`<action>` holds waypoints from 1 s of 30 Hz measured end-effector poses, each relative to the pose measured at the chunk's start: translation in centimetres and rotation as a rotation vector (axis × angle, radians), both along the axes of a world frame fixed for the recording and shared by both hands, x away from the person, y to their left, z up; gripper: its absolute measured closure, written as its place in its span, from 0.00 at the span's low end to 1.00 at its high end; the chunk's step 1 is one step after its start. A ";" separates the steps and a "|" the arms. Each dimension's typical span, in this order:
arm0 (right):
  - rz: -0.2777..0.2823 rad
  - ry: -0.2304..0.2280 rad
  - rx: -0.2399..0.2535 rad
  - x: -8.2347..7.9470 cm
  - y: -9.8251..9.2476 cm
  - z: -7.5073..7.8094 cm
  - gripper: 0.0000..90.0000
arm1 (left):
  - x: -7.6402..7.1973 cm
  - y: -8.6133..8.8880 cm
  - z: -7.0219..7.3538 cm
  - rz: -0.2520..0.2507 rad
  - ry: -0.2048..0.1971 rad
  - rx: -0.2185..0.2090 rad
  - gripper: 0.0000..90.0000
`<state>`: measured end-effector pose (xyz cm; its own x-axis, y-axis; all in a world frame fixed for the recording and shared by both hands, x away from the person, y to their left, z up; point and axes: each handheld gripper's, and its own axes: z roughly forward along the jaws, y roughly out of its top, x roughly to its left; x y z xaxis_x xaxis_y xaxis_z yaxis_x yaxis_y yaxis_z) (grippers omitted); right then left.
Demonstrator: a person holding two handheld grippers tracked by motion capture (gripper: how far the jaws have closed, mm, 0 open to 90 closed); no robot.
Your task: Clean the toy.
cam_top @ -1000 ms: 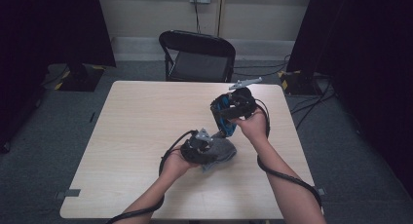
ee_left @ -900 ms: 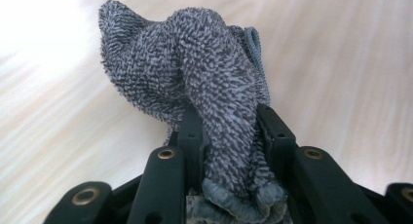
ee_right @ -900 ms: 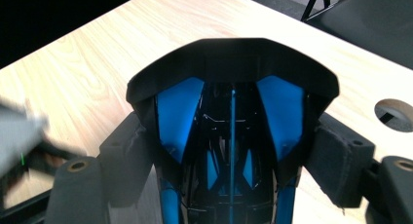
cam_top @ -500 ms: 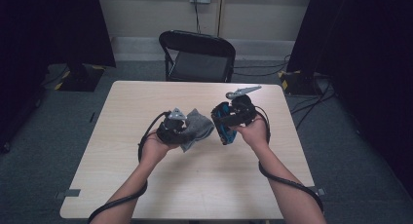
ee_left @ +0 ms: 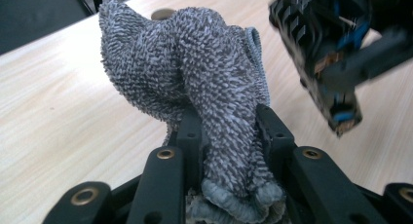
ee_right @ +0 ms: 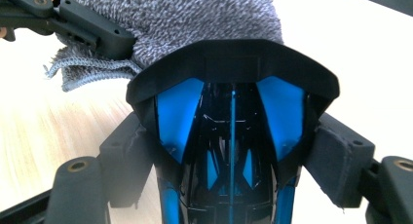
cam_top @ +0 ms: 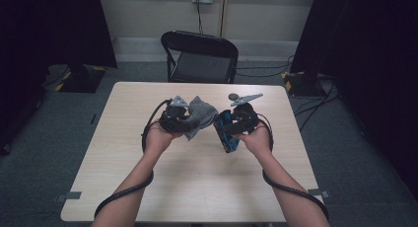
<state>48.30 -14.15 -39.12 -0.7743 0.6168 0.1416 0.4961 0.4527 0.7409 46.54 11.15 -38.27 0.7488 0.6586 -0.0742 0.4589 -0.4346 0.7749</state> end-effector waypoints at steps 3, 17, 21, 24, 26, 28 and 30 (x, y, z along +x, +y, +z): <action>0.001 0.002 0.000 -0.1 0.1 -0.2 0.28 | -0.1 -0.7 0.0 -0.011 -0.004 -0.003 0.76; 0.005 0.001 -0.024 0.0 0.8 -0.4 0.28 | -0.6 -2.3 -0.4 -0.069 0.007 -0.016 0.77; 0.009 0.001 -0.027 0.1 0.8 -0.2 0.28 | -0.6 -2.4 -0.5 -0.076 0.003 -0.009 0.77; 0.008 -0.001 -0.022 0.1 0.8 -0.1 0.28 | -0.6 -2.5 -0.7 -0.073 0.010 -0.009 0.77; 0.007 0.002 -0.017 0.1 0.8 -0.1 0.28 | -0.6 -2.6 -0.7 -0.076 0.012 0.000 0.77; 0.002 0.000 -0.017 0.1 0.8 0.0 0.28 | -0.6 -2.6 -0.8 -0.076 0.014 -0.002 0.77; 0.000 0.000 -0.016 0.1 0.8 0.0 0.28 | -0.6 -2.7 -0.9 -0.072 0.016 -0.004 0.77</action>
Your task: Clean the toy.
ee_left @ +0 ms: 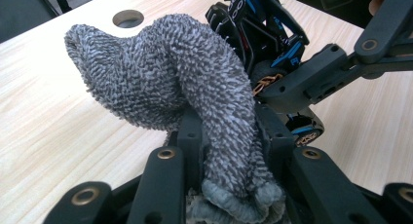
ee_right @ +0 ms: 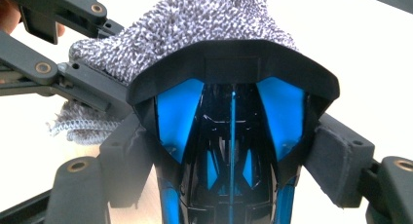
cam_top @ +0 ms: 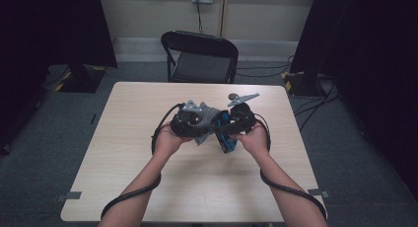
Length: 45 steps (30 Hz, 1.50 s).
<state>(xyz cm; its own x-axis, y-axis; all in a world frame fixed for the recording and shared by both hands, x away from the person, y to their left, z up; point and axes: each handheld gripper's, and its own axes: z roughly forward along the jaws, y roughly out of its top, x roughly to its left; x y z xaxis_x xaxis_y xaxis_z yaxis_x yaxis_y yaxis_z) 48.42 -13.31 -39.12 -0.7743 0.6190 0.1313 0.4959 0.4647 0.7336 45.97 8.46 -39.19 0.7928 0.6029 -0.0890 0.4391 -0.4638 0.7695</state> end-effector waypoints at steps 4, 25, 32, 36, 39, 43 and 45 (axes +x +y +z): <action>-0.006 -0.009 0.003 0.0 0.1 0.1 0.28 | -0.1 -0.4 -0.3 -0.007 0.007 0.007 0.77; -0.015 -0.011 0.008 0.3 0.7 0.6 0.28 | -0.7 -1.1 -1.7 -0.020 0.040 0.028 0.77; -0.012 -0.017 0.014 0.4 0.9 1.1 0.28 | -1.1 -2.0 -2.9 -0.045 0.053 0.038 0.77; -0.011 -0.013 0.012 0.4 0.9 1.1 0.28 | -1.2 -2.1 -3.2 -0.047 0.056 0.043 0.77; -0.014 -0.014 0.016 0.5 0.9 1.1 0.28 | -1.3 -2.2 -3.3 -0.048 0.059 0.042 0.77; -0.013 -0.015 0.018 0.6 1.0 1.3 0.28 | -1.4 -2.3 -3.5 -0.056 0.062 0.044 0.77; -0.012 -0.016 0.016 0.6 1.0 1.3 0.28 | -1.4 -2.3 -3.5 -0.054 0.059 0.047 0.77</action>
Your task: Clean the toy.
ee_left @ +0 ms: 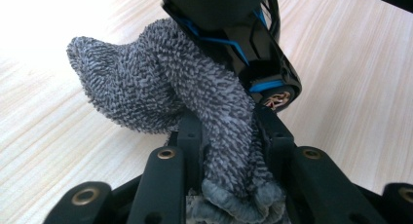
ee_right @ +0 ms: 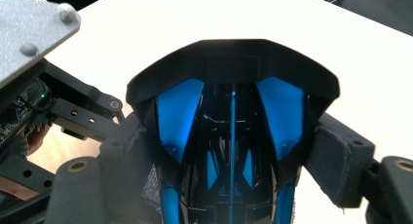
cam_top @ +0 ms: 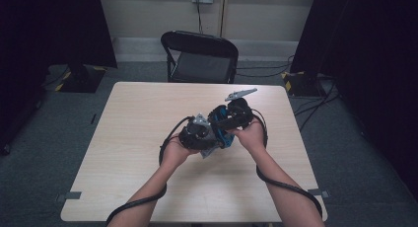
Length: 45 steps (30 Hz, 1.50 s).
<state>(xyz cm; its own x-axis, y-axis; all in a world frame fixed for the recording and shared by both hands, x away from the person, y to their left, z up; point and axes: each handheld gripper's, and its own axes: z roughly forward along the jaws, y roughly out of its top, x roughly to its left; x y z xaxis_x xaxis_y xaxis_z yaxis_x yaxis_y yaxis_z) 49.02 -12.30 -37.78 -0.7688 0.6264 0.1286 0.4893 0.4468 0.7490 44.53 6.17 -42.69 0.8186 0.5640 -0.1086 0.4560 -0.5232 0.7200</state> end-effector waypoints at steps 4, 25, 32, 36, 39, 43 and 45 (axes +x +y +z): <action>0.000 0.000 0.000 0.0 0.0 0.2 0.28 | -0.1 0.0 -0.1 -0.003 0.001 -0.002 0.77; -0.005 0.002 0.005 0.4 0.0 0.4 0.28 | -0.8 -0.6 -1.2 -0.033 0.020 0.013 0.77; -0.006 0.003 0.007 0.5 -0.1 0.4 0.28 | -0.8 -0.8 -1.7 -0.041 0.030 0.015 0.77; -0.008 0.005 0.008 0.5 -0.1 0.5 0.28 | -0.9 -0.9 -1.7 -0.045 0.032 0.019 0.77; -0.007 0.009 0.010 0.6 -0.1 0.4 0.28 | -1.0 -1.0 -1.8 -0.045 0.029 0.023 0.77; -0.011 0.011 0.012 0.6 -0.1 0.4 0.28 | -1.1 -1.0 -1.8 -0.048 0.033 0.025 0.77; -0.009 0.011 0.012 0.6 -0.1 0.4 0.28 | -1.2 -1.1 -1.9 -0.048 0.034 0.023 0.77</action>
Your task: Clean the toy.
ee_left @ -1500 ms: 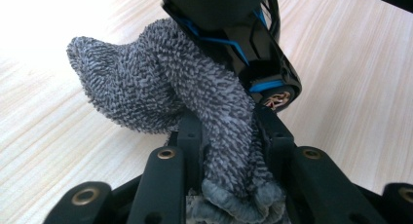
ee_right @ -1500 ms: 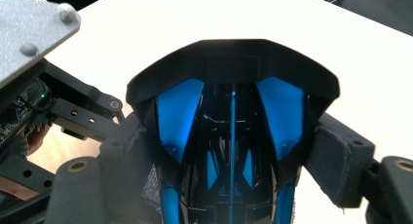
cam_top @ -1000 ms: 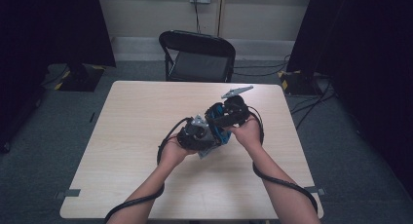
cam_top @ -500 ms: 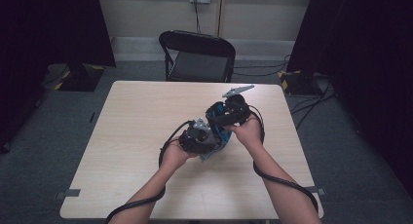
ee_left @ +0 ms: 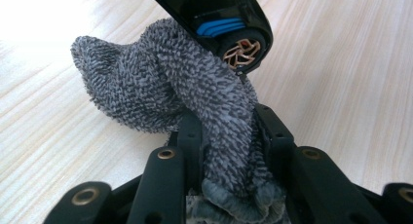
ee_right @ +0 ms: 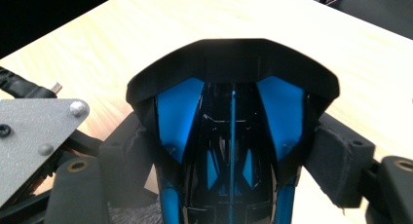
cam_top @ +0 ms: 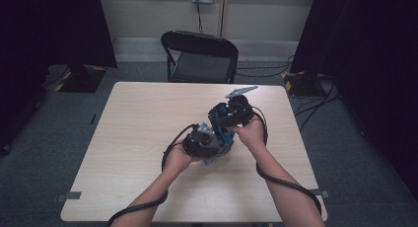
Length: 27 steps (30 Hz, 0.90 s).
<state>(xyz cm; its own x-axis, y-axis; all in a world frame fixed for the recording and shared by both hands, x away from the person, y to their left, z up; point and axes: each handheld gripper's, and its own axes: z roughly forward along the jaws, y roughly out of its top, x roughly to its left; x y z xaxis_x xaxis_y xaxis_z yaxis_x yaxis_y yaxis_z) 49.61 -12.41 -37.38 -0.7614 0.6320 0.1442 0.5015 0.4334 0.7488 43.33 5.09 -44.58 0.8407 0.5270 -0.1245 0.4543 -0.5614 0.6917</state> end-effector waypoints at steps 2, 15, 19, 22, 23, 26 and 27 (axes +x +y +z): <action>0.003 0.002 -0.003 0.0 0.0 0.0 0.28 | 0.0 -0.1 -0.1 -0.007 -0.001 0.002 0.77; -0.006 -0.004 0.008 0.3 -0.4 0.6 0.28 | -0.3 -0.6 -0.3 -0.033 0.005 0.013 0.77; -0.013 -0.003 0.016 0.3 -0.6 0.7 0.28 | -0.5 -0.6 -0.2 -0.041 0.007 0.015 0.77; -0.016 -0.004 0.023 0.3 -0.8 0.7 0.28 | -0.6 -0.6 -0.2 -0.043 0.006 0.013 0.77; -0.022 -0.006 0.024 0.3 -0.8 0.7 0.28 | -0.6 -0.7 -0.2 -0.048 0.006 0.017 0.77; -0.028 -0.006 0.029 0.4 -1.0 0.8 0.28 | -0.8 -0.9 -0.3 -0.051 0.009 0.011 0.77; -0.029 -0.005 0.031 0.4 -1.0 0.8 0.28 | -0.8 -1.0 -0.4 -0.054 0.010 0.012 0.77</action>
<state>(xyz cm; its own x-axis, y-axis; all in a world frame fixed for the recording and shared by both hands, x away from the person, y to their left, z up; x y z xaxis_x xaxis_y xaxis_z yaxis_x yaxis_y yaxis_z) 50.05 -13.44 -36.58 -0.7436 0.6492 0.1603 0.5097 0.3952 0.7642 42.52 4.14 -44.97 0.8669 0.4820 -0.1275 0.4300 -0.5934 0.6804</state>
